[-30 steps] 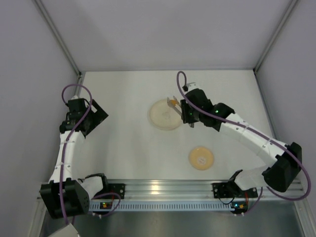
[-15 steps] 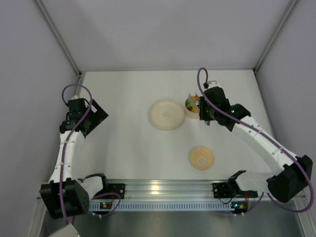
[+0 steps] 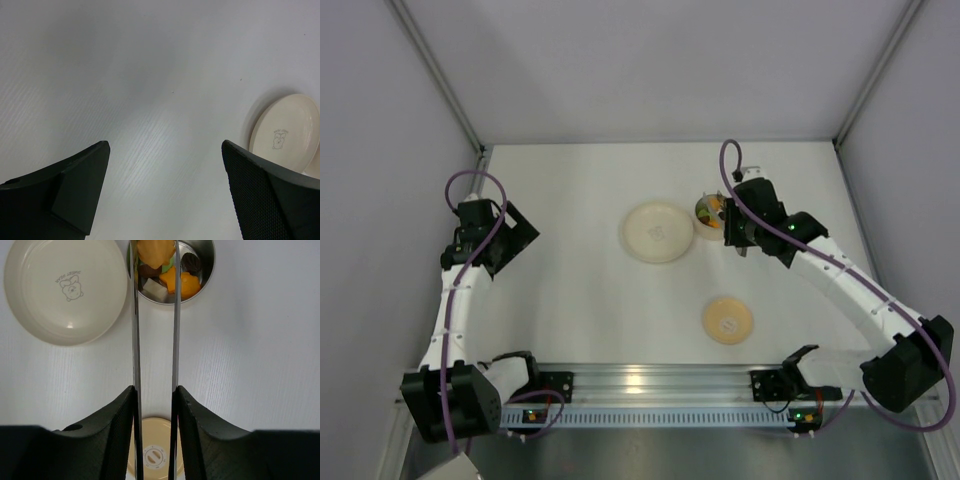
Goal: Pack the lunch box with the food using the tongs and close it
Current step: Place the fake food in the packing box.
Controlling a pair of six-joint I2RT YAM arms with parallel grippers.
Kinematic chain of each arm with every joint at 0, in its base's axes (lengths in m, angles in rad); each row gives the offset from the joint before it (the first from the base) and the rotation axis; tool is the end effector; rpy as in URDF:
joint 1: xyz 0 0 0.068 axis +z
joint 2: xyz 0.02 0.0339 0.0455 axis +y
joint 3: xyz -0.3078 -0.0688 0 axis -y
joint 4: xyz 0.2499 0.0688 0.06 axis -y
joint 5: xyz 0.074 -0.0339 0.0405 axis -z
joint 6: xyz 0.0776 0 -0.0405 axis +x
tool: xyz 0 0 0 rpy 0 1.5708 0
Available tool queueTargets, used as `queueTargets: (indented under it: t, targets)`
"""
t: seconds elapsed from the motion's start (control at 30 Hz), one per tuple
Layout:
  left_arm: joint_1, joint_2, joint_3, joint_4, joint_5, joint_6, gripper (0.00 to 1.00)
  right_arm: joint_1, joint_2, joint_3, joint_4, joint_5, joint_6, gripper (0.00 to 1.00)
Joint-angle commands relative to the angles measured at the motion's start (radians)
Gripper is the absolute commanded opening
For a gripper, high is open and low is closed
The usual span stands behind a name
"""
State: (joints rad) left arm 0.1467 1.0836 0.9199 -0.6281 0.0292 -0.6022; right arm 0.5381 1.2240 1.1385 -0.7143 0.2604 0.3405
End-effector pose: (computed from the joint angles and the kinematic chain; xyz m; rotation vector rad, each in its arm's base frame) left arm 0.2365 0.0327 0.2961 -0.8561 2.2173 -0.2541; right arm 0.2449 0.1229 0.3346 -0.1069 2.3375 0.1264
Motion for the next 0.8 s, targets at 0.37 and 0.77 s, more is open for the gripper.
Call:
queueTargets:
  t: [0.37,0.77]
  targets:
    - [-0.004,-0.008,-0.013,0.042,0.001,0.012,0.99,-0.035,-0.052,0.014,-0.004,0.008,-0.012,0.39]
    - [-0.019,-0.013,-0.019,0.051,0.026,0.008,0.99,-0.397,-0.073,-0.058,0.107,-0.070,0.018,0.40]
